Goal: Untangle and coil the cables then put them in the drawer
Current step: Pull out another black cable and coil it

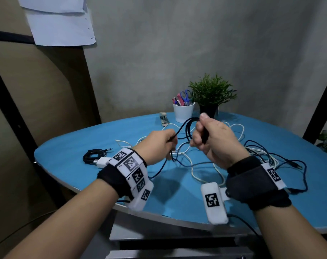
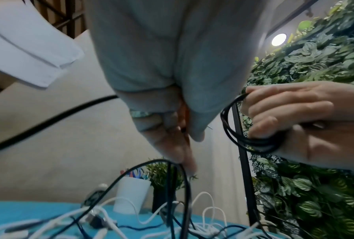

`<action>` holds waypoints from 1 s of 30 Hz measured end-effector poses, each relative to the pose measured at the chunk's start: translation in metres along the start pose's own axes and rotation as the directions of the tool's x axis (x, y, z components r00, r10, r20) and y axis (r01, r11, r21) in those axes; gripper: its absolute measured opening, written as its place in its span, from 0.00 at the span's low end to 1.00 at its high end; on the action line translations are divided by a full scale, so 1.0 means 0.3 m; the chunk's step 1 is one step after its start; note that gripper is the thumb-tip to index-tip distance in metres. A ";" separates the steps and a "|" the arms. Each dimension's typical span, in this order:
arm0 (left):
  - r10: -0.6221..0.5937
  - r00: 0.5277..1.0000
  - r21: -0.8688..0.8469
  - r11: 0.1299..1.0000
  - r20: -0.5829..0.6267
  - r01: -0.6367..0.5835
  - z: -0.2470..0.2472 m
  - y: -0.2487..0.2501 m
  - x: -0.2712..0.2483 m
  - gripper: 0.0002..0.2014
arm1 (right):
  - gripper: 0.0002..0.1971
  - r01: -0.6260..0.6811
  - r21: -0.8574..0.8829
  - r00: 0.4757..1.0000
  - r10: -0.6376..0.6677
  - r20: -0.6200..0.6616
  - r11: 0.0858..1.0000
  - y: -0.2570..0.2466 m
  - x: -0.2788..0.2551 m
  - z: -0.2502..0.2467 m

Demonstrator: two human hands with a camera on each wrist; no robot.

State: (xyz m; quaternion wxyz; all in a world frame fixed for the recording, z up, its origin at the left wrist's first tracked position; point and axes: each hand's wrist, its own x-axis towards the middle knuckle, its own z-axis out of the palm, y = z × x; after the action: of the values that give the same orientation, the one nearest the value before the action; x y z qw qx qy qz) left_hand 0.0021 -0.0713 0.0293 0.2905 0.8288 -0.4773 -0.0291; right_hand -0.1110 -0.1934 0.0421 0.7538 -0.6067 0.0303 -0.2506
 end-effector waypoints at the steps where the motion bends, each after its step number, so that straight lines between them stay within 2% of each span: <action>1: -0.011 0.999 -0.013 1.000 0.033 0.011 0.012 0.001 -0.002 0.07 | 0.19 0.012 0.056 1.000 -0.011 -0.024 0.998 -0.011 0.002 -0.003; 4: -0.038 0.997 0.017 0.999 0.071 0.037 0.040 -0.005 -0.006 0.09 | 0.19 0.082 0.257 0.995 -0.065 -0.075 0.963 -0.032 0.012 -0.011; 6: -0.004 0.995 0.094 0.996 0.102 -0.006 0.052 -0.007 -0.012 0.09 | 0.18 0.167 0.371 0.982 -0.120 -0.147 0.914 -0.044 0.022 -0.016; 8: 0.051 0.986 0.159 0.984 0.159 -0.077 0.063 -0.008 -0.017 0.06 | 0.16 0.244 0.359 0.957 -0.162 -0.242 0.901 -0.049 0.034 -0.023; 10: 0.091 0.979 0.137 0.984 0.182 -0.117 0.066 -0.003 -0.022 0.04 | 0.14 0.305 0.186 0.926 -0.246 -0.285 0.934 -0.042 0.044 -0.031; 11: 0.110 0.979 0.106 0.986 0.172 -0.129 0.062 0.003 -0.023 0.04 | 0.13 0.322 0.007 0.910 -0.307 -0.278 0.947 -0.040 0.042 -0.033; 12: 0.124 0.981 0.074 0.988 0.150 -0.136 0.057 0.008 -0.021 0.05 | 0.12 0.322 -0.215 0.893 -0.371 -0.254 0.922 -0.032 0.040 -0.036; 13: 0.136 0.984 0.041 0.989 0.118 -0.142 0.048 0.015 -0.020 0.05 | 0.11 0.301 -0.433 0.882 -0.421 -0.213 0.850 -0.020 0.040 -0.042; 15: 0.144 0.989 -0.009 0.990 0.026 -0.144 0.029 0.023 -0.011 0.05 | 0.10 0.209 -0.739 0.904 -0.414 -0.103 0.640 0.006 0.048 -0.061; 17: 0.125 0.988 -0.041 0.991 -0.091 -0.129 0.010 0.027 0.004 0.06 | 0.10 0.121 -0.879 0.943 -0.329 -0.043 0.461 0.026 0.056 -0.075; 18: 0.116 0.982 -0.061 0.990 -0.151 -0.127 0.001 0.028 0.013 0.08 | 0.09 0.093 -0.897 0.962 -0.272 -0.031 0.431 0.029 0.054 -0.074; 20: 0.131 0.956 -0.067 0.986 -0.262 -0.153 -0.025 0.027 0.031 0.11 | 0.10 0.079 -0.885 0.986 -0.168 0.001 0.459 0.029 0.041 -0.064; 23: 0.247 0.882 0.132 0.968 -0.400 -0.211 -0.077 0.019 0.056 0.11 | 0.17 0.150 -0.865 0.987 -0.119 0.105 0.480 0.027 0.019 -0.042; 25: 0.267 0.866 0.226 0.957 -0.422 -0.184 -0.092 0.011 0.066 0.09 | 0.18 0.186 -0.855 0.983 -0.091 0.163 0.484 0.036 0.013 -0.029; 27: 0.210 0.909 0.250 0.960 -0.359 -0.123 -0.087 0.003 0.069 0.07 | 0.18 0.172 -0.789 0.985 -0.106 0.136 0.590 0.045 0.021 -0.035; 29: 0.130 0.966 0.258 0.964 -0.226 -0.069 -0.071 -0.011 0.059 0.08 | 0.18 0.136 -0.605 0.990 -0.136 0.047 0.784 0.042 0.029 -0.049; 30: 0.097 0.983 0.256 0.965 -0.154 -0.055 -0.061 -0.019 0.051 0.11 | 0.18 0.128 -0.508 0.990 -0.143 0.010 0.851 0.036 0.033 -0.054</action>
State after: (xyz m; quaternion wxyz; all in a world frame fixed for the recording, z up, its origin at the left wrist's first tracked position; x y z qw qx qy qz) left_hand 0.0209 -0.0733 0.0450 0.2227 0.8396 -0.4828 0.1116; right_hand -0.1045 -0.2105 0.0304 0.5474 -0.7807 0.0628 -0.2949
